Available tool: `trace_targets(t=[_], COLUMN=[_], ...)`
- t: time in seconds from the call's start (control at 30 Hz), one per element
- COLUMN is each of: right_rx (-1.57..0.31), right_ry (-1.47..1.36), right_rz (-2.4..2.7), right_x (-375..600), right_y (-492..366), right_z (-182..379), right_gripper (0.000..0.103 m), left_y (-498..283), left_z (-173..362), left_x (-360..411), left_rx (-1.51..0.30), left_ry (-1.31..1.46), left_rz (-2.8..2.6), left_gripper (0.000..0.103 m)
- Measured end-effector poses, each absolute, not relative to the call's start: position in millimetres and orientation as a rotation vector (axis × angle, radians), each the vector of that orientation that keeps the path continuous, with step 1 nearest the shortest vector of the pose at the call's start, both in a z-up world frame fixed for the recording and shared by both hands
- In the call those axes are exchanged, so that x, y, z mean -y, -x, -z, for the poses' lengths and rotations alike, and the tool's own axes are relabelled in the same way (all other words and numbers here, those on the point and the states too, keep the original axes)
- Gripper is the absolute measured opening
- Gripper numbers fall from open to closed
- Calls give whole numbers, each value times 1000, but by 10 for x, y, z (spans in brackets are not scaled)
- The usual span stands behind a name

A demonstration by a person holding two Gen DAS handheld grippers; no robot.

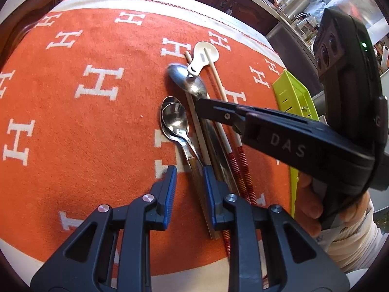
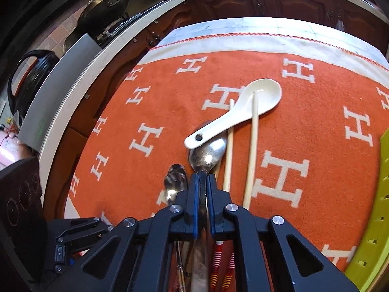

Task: Organize utensils
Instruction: 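Grasp a wooden chopstick with the left tool while the right grasps a large metal spoon, then lift the chopstick and spoon and carry both toward the green tray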

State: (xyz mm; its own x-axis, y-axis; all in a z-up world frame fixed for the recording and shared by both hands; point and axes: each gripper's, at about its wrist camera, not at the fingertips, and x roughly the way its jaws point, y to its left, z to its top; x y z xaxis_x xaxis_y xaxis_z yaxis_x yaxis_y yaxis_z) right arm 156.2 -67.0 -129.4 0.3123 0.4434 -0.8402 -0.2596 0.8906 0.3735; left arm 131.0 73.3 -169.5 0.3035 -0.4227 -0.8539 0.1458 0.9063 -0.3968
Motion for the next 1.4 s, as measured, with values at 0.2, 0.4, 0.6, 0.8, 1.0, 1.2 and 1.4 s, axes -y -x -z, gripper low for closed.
trace_targets(t=[0.2,0.4,0.6,0.8,1.0,1.2,1.4], right_rx=[-1198,-1236,-1223,-1144,-1076,-1039,-1006], right_ry=[-224,-278,-284,-264,-200,-227,-247], right_rz=[-525,-556,-541,-511,-506,-484,-478], right_x=[591,564,568,656,674,806,987], right_y=[-1570,-1643,-1648,-1519,-1323,-1199,-1049], right_z=[1348,1455,1468,1262,1052,921,804], right_gripper=[7,7,8,6,6,5,5], left_y=[-1333,-1363,-1407,-1368,-1295,-1233,-1140], left_z=[1723,1745,1788,1732,1712,1570,1403], left_x=[-709,-747,-842,-822,-878,-915,-946], left_rx=[-1205,-1204,-1216,-1191,-1191,-1144,-1110], left_ry=[273,298,352,310,291,279,277], left_rz=[378,385,398,335,303,251,232], left_gripper=[17,17,9,5,5,5,5])
